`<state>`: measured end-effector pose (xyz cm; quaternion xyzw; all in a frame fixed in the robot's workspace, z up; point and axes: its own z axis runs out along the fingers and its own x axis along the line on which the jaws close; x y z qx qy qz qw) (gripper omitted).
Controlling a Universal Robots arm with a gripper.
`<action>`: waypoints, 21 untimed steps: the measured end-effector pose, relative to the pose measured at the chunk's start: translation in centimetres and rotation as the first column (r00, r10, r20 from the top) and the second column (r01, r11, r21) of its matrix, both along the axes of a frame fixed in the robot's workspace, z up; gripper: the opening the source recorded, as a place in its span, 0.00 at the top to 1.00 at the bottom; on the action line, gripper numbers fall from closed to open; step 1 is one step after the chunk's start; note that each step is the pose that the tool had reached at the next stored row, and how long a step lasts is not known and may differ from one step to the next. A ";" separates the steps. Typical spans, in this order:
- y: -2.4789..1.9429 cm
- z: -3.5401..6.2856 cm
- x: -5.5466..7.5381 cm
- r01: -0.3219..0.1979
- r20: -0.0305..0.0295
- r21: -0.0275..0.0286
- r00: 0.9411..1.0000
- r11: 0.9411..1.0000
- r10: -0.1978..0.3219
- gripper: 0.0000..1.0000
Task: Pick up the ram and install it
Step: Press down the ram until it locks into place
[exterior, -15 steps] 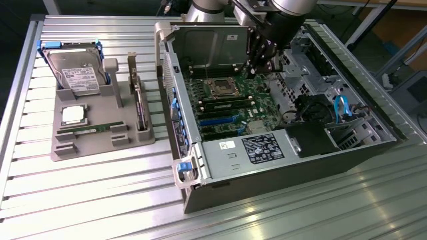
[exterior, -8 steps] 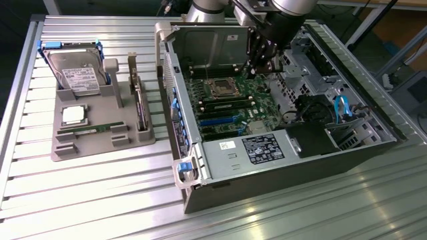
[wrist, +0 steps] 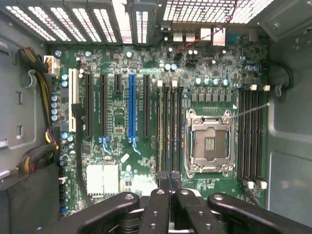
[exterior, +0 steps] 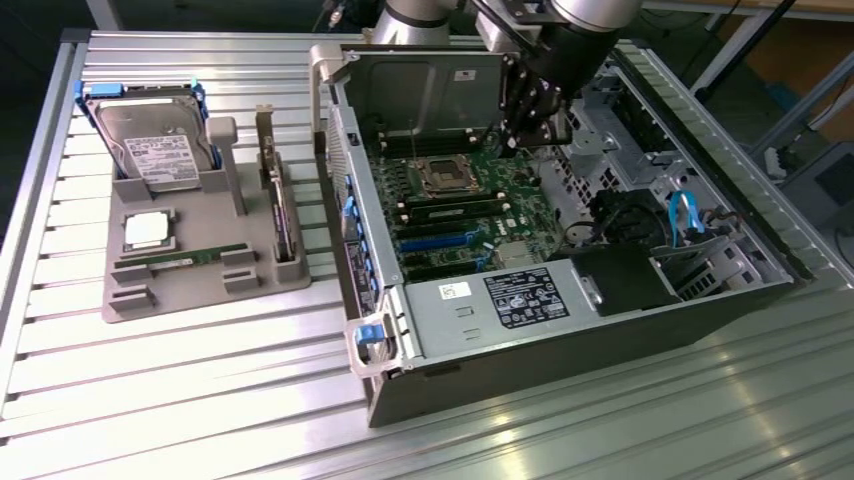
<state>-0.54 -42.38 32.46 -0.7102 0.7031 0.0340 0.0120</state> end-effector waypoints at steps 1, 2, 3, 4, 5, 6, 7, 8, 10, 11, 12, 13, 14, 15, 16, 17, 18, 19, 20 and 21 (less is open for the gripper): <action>0.00 -0.01 0.5 0.000 0.000 0.000 1.000 1.000 0.000 0.90; 0.01 -0.01 1.0 0.000 0.000 0.000 1.000 1.000 0.000 0.90; 0.00 0.01 1.4 0.000 0.000 0.000 1.000 1.000 0.000 0.90; 0.00 0.00 1.7 0.000 0.000 0.000 1.000 1.000 0.000 0.90; 0.00 0.00 2.0 0.000 0.000 0.000 1.000 1.000 0.000 0.90; 0.00 0.00 2.4 0.000 0.000 0.000 1.000 1.000 0.000 0.90; 0.00 0.00 2.7 0.000 0.000 0.000 1.000 1.000 0.000 0.90; 0.00 0.00 2.9 0.000 0.000 0.000 1.000 1.000 0.000 0.90; 0.00 0.00 3.1 0.000 0.000 0.000 1.000 1.000 0.000 0.90; 0.00 0.00 3.1 0.000 0.000 0.000 1.000 1.000 0.000 0.90; 0.00 0.00 3.1 0.000 0.000 0.000 1.000 1.000 0.000 0.90; 0.00 0.00 3.1 0.000 0.000 0.000 1.000 1.000 0.000 0.90; 0.00 0.00 3.1 0.000 0.000 0.000 1.000 1.000 0.000 0.90; 0.00 -0.04 3.1 0.000 0.000 0.000 1.000 1.000 0.000 0.90; 0.00 -0.10 3.1 0.000 0.000 0.000 1.000 1.000 0.000 0.90; 0.00 -0.22 3.1 0.000 0.001 0.000 1.000 1.000 0.000 0.90; 0.00 -0.46 3.1 0.000 0.003 0.000 1.000 1.000 0.000 0.90; 0.00 -0.88 3.1 0.000 0.006 0.000 1.000 1.000 0.000 0.90; 0.00 -1.11 3.1 0.000 0.006 0.000 1.000 1.000 0.000 0.90; 0.00 -1.33 3.1 0.000 0.007 0.000 1.000 1.000 0.000 0.90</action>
